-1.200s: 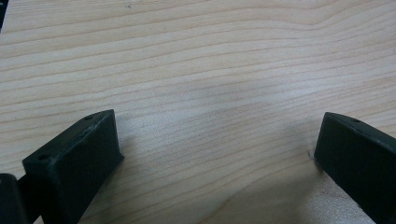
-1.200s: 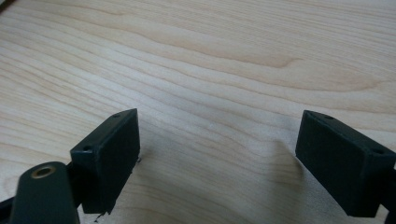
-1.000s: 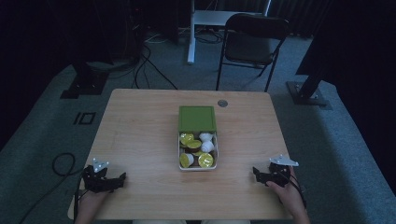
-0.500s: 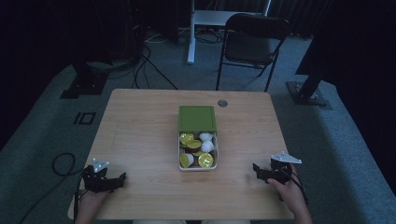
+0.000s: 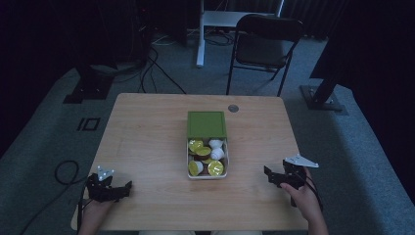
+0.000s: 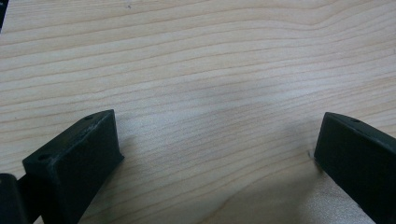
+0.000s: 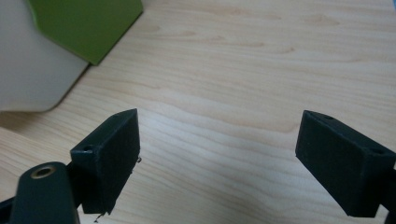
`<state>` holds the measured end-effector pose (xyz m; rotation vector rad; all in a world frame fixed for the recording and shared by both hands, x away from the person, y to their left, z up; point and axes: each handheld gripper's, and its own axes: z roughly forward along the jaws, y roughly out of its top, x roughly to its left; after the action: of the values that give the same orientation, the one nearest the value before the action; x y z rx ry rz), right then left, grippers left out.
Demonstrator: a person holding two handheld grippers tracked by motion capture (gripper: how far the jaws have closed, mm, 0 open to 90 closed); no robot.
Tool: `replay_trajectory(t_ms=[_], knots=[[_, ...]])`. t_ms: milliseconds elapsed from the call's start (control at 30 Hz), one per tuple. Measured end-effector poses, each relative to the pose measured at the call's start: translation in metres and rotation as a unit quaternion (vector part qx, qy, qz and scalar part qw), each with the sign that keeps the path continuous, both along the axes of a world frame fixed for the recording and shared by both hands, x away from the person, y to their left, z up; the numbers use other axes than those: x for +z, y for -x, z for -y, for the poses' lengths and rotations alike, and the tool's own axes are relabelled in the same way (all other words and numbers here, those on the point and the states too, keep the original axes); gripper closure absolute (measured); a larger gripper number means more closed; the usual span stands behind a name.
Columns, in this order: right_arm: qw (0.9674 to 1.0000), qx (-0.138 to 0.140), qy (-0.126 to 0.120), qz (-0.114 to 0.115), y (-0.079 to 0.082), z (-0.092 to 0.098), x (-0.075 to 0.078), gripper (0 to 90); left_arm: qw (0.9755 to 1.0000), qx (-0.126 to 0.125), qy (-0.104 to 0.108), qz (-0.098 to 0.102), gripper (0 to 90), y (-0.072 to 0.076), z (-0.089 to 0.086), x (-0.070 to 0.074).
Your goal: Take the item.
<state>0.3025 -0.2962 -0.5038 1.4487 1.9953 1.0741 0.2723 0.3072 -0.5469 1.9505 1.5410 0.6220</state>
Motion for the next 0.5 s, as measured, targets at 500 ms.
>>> replay_trajectory(t_ms=[500], knots=[[0.9995, 0.013, -0.005, 0.028, -0.007, -0.015, 0.033, 14.3, 1.0, 0.001, 0.001, 0.001, 0.3, 0.0, 0.0, 0.0]])
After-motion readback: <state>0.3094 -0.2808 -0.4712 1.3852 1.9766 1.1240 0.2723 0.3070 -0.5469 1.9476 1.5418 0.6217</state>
